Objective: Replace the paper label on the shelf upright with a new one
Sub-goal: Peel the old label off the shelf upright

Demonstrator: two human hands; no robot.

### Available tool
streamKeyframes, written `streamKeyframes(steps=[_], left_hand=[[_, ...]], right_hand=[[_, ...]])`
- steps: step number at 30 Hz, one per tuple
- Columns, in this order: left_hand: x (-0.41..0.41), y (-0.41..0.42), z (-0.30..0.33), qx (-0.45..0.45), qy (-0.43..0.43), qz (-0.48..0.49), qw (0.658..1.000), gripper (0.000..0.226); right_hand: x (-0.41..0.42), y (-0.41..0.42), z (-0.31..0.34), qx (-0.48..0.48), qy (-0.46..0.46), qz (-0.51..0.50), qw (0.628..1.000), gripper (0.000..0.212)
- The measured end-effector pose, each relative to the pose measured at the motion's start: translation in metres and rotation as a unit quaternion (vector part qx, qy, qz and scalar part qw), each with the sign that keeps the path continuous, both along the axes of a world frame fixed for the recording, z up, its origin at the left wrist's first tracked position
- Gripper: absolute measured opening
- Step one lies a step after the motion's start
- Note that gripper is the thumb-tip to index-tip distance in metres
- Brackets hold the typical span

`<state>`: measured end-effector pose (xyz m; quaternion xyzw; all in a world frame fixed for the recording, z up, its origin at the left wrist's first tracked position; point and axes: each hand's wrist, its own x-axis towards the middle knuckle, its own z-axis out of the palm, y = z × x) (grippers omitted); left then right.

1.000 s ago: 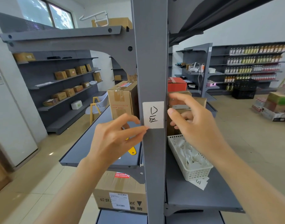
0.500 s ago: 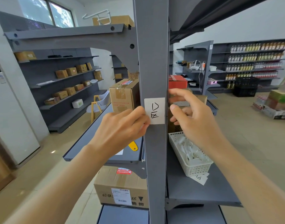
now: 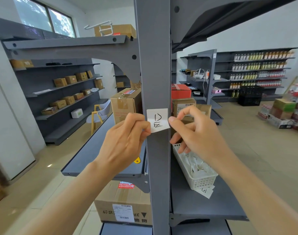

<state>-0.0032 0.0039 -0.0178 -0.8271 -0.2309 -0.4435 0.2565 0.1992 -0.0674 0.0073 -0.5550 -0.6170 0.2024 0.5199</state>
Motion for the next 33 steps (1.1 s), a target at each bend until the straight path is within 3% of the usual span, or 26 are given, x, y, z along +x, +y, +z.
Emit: streamKeyframes(steps=[3, 6, 11, 18, 20, 22, 24, 26, 28, 31, 33], left_hand=[[0.0, -0.008, 0.004, 0.036, -0.042, -0.027, 0.998, 0.006], [-0.001, -0.018, 0.002, 0.075, -0.018, -0.05, 0.996, 0.007], [-0.006, -0.027, 0.004, 0.082, 0.01, -0.044, 0.996, 0.013], [-0.002, -0.031, -0.006, 0.066, 0.036, -0.059, 0.995, 0.007], [0.002, -0.036, -0.007, 0.005, 0.033, -0.096, 0.995, 0.011], [0.009, -0.046, -0.002, -0.11, -0.031, -0.153, 0.982, 0.029], [0.022, -0.059, 0.009, -0.24, -0.137, -0.179, 0.944, 0.037], [0.039, -0.068, 0.023, -0.343, -0.196, -0.18, 0.901, 0.023], [0.053, -0.071, 0.03, -0.411, -0.201, -0.196, 0.867, 0.004], [0.066, -0.069, 0.034, -0.471, -0.191, -0.238, 0.828, 0.024], [0.072, -0.069, 0.038, -0.47, -0.201, -0.254, 0.821, 0.024]], right_hand=[[-0.006, -0.001, 0.009, -0.039, 0.052, 0.051, 0.997, 0.019], [-0.007, -0.001, 0.016, -0.031, 0.127, 0.089, 0.987, 0.017], [-0.01, -0.01, 0.012, 0.051, 0.057, 0.083, 0.994, 0.033], [-0.008, -0.023, 0.002, 0.095, -0.051, 0.059, 0.992, 0.033], [-0.001, -0.027, 0.004, 0.113, -0.017, 0.035, 0.993, 0.027], [0.007, -0.032, 0.008, 0.138, 0.003, 0.01, 0.99, 0.024], [0.013, -0.037, 0.012, 0.161, 0.006, -0.003, 0.987, 0.026], [0.018, -0.042, 0.016, 0.172, -0.002, -0.006, 0.985, 0.026], [0.022, -0.047, 0.018, 0.182, -0.01, -0.011, 0.983, 0.025], [0.032, -0.053, 0.02, 0.189, 0.004, -0.024, 0.982, 0.031], [0.042, -0.056, 0.02, 0.173, 0.018, -0.02, 0.984, 0.028]])
